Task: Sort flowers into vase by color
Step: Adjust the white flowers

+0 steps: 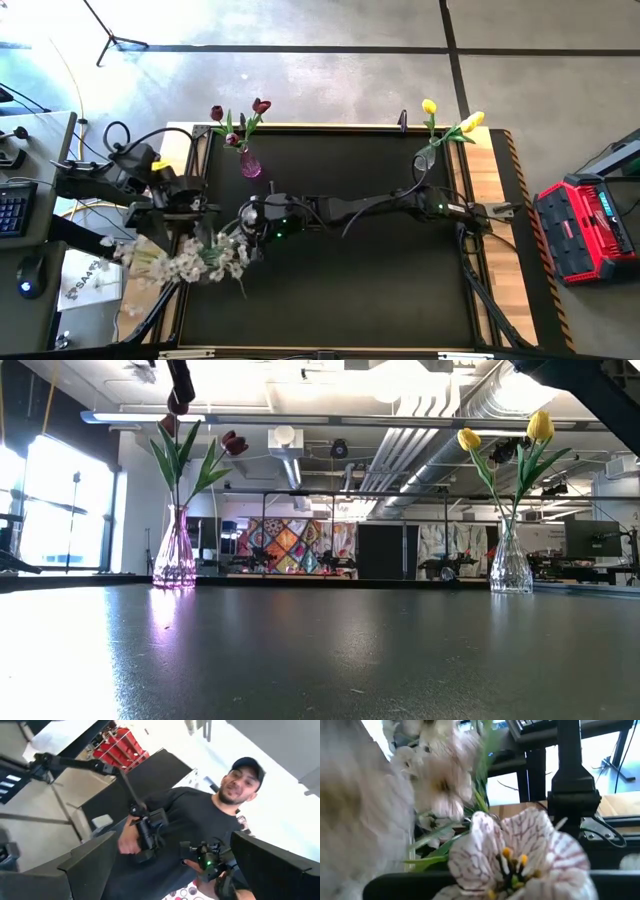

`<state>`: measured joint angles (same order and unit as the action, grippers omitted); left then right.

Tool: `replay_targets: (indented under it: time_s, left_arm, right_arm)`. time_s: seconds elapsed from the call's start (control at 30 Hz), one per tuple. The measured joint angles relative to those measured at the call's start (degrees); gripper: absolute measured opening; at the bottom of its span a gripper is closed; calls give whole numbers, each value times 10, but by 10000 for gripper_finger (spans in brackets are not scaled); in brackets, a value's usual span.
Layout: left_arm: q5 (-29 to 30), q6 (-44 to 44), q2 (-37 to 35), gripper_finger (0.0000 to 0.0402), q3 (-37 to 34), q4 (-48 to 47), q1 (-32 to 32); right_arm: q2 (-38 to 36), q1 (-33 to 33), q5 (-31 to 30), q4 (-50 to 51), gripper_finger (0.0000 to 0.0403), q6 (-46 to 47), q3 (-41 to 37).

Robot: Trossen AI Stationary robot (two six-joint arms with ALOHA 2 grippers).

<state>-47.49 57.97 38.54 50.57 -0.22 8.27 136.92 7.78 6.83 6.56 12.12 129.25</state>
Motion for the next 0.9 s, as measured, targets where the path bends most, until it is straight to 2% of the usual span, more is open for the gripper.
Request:
replay_targets:
  time_s: [0.2,0.37,0.5,0.77,0.9]
  left_arm:
    - [-7,-37,1,376,0,-62,0]
    - [-8,-36,-2,376,0,-64,0]
    - [-15,-22,-15,376,0,-63,0]
    - [-13,-12,-34,376,0,-62,0]
    - [-12,-22,-31,376,0,-62,0]
  right_arm:
    - [0,0,-3,-15,0,6,0]
    - [0,2,3,-16,15,12,6]
    - [0,5,3,-16,59,0,24]
    - [-1,5,-8,-41,183,-6,46]
    - [-1,4,-25,-65,202,-5,46]
